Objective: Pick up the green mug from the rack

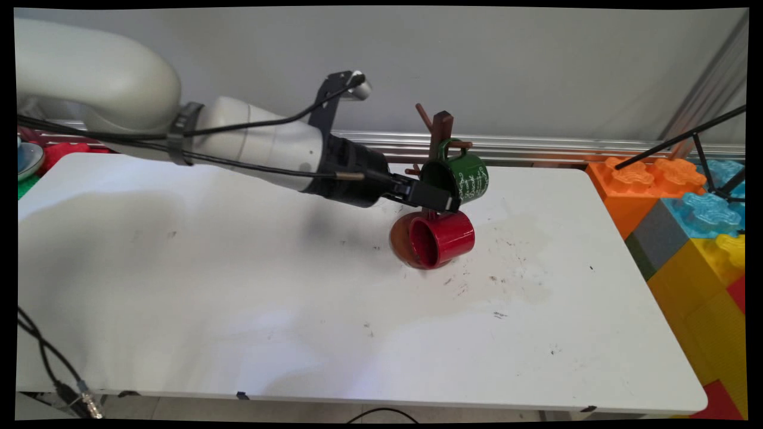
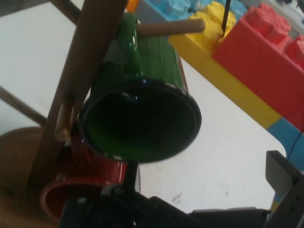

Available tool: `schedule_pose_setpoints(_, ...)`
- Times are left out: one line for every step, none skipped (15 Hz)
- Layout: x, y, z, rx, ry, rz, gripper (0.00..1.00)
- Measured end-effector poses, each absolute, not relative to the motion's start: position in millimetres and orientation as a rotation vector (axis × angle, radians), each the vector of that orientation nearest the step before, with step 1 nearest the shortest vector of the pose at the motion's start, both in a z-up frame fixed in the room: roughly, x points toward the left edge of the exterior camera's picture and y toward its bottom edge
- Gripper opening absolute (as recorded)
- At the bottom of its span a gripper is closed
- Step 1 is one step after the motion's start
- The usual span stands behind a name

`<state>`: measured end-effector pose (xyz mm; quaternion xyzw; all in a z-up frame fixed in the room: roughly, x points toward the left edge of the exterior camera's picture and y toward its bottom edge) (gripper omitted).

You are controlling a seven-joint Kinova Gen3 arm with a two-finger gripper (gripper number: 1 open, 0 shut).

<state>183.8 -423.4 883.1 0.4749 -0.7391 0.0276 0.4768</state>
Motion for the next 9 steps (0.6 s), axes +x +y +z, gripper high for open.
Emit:
schedule_pose_setpoints(181, -425, 880, 1.158, -1.796, 0.073, 1.0)
schedule_pose_setpoints(177, -427, 876, 1.156, -1.787, 0.078, 1.0)
schedule_pose_setpoints(174, -429, 872, 1.154, -1.774, 0.084, 1.0)
schedule_pose_setpoints(171, -431, 868, 1.153, -1.764, 0.089, 1.0)
schedule_pose_setpoints(168, -433, 866, 1.149, -1.756, 0.092, 1.0)
schedule_pose_setpoints(166, -434, 863, 1.145, -1.749, 0.095, 1.0)
schedule_pose_setpoints(164, -436, 860, 1.141, -1.739, 0.1, 1.0)
schedule_pose_setpoints(162, -437, 858, 1.137, -1.73, 0.105, 1.0)
schedule_pose_setpoints(160, -439, 855, 1.133, -1.721, 0.109, 1.0)
